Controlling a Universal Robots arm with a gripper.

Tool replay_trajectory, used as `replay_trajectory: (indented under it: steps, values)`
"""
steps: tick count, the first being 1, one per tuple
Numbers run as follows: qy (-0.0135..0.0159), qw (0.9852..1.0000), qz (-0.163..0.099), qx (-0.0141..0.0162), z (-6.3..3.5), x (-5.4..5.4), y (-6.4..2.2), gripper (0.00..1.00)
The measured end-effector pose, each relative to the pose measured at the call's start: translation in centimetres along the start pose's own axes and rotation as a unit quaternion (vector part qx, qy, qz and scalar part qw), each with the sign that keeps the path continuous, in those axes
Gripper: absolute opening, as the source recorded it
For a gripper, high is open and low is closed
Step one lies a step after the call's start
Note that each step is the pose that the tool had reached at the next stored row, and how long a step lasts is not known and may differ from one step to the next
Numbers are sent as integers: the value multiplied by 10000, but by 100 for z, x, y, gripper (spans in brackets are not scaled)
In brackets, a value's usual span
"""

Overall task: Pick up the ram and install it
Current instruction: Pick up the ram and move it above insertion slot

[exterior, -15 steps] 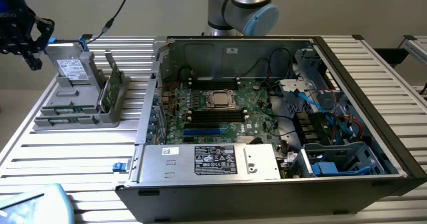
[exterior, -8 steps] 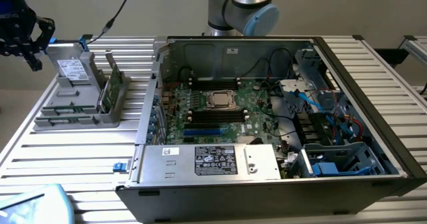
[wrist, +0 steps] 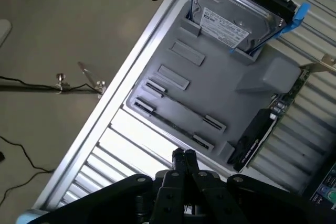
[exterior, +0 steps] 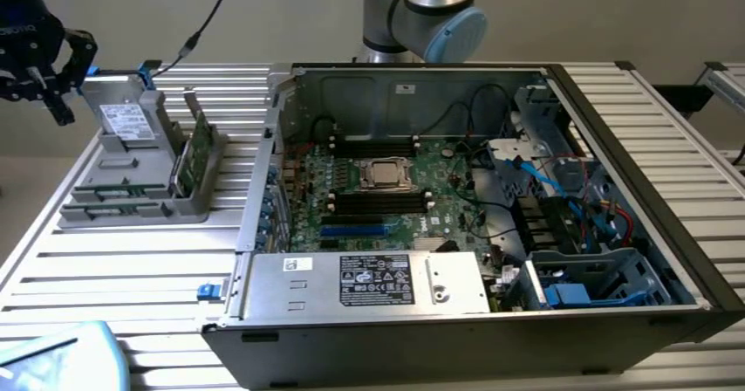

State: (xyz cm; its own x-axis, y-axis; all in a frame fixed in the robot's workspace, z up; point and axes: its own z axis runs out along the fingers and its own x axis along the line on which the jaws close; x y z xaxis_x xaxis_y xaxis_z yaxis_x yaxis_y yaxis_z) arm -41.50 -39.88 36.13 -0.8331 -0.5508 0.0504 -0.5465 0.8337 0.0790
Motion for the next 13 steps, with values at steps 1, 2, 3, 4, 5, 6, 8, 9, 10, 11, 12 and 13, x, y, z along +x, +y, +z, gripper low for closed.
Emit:
replay_trajectory:
  steps: [1, 2, 3, 4, 5, 6, 8, 9, 10, 11, 12, 13]
  values:
    - [3, 10000, -88, -2, 2, 0, 0, 11]
    - [6, 9998, -186, -5, 6, 0, 0, 11]
    - [8, 9996, -271, -7, 9, 0, -1, 11]
    - [11, 9993, -364, -9, 12, -1, -1, 11]
    - [14, 9989, -459, -11, 15, -1, -1, 11]
    - [17, 9985, -550, -14, 18, -1, -1, 11]
    - [22, 9973, -732, -19, 25, -1, -2, 11]
    - [24, 9966, -822, -21, 28, -1, -2, 11]
    - [27, 9958, -912, -24, 30, -1, -2, 11]
    - [29, 9950, -1002, -26, 34, -1, -3, 11]
    - [32, 9940, -1091, -28, 37, -2, -3, 11]
    - [34, 9930, -1182, -30, 40, -2, -3, 11]
